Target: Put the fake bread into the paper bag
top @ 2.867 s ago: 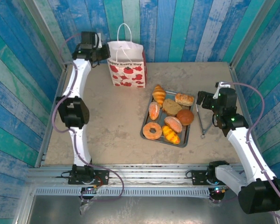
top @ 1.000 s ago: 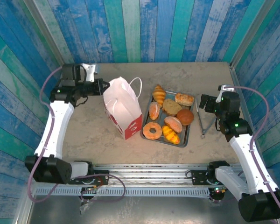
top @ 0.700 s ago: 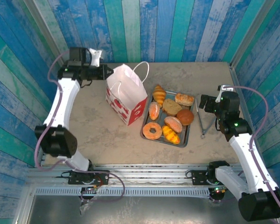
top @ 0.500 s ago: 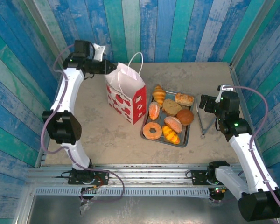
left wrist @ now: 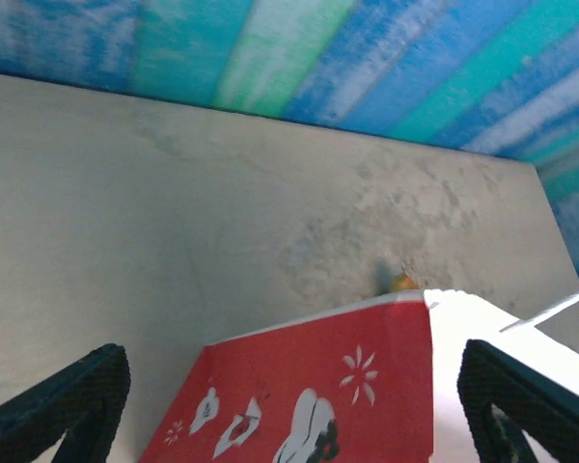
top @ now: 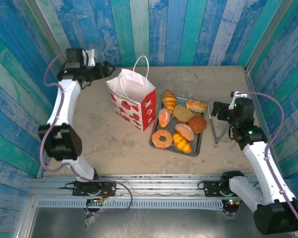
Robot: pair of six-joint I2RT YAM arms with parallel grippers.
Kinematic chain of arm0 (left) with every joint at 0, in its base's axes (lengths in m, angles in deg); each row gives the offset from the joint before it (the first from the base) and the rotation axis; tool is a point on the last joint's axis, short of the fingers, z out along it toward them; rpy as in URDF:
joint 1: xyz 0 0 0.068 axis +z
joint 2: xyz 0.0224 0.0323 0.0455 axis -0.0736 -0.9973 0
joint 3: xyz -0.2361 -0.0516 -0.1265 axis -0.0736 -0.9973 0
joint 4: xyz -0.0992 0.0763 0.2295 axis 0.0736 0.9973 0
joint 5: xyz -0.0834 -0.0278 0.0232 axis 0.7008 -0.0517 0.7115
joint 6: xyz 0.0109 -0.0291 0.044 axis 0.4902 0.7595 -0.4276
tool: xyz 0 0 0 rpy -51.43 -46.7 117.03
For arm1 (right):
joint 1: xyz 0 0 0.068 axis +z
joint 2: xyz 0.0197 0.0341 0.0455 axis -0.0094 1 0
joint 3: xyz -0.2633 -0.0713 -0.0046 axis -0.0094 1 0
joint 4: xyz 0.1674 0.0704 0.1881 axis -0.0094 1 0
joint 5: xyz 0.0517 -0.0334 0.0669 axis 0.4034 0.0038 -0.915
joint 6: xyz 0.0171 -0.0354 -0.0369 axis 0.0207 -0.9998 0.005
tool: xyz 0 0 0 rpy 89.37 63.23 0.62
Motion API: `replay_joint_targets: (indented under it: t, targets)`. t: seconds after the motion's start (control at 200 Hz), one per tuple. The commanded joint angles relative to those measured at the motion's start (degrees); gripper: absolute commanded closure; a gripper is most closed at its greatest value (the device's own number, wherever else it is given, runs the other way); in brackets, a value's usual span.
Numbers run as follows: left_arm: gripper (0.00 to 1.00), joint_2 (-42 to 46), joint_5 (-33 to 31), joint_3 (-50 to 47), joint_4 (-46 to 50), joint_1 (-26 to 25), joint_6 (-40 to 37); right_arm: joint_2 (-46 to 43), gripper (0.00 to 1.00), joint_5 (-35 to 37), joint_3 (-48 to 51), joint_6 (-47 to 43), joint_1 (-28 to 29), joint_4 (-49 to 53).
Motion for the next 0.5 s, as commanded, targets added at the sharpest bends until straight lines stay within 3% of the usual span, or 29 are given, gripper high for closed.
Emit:
replay_joint_targets:
  t: [0.0,0.155,0.24,0.386,0.496]
  targets:
    - [0.06,17.2,-10.8,-6.8,-8.0,0.0,9.3,-1.6,0.0,0.6,1.3,-0.5,-0.2,-0.6]
    - [0.05,31.9,-17.7,-19.4,-9.4,0.0,17.7,-2.1,0.0,0.5,1.9,-0.3,-0.1,-1.3]
    - [0.01,37.2,-17.2,-22.1,-5.2,-0.8,18.3,-2.1,0.0,0.2,2.1,0.1,-0.2,-1.6]
    - [0.01,44.4,-19.9,-23.8,5.3,-6.4,18.4,-1.7,0.0,0.2,2.2,0.7,-0.1,-1.8]
    - [0.04,49.4,-16.7,-28.4,8.0,-9.0,21.7,-1.8,0.0,0.1,2.1,1.3,-0.2,-2.3]
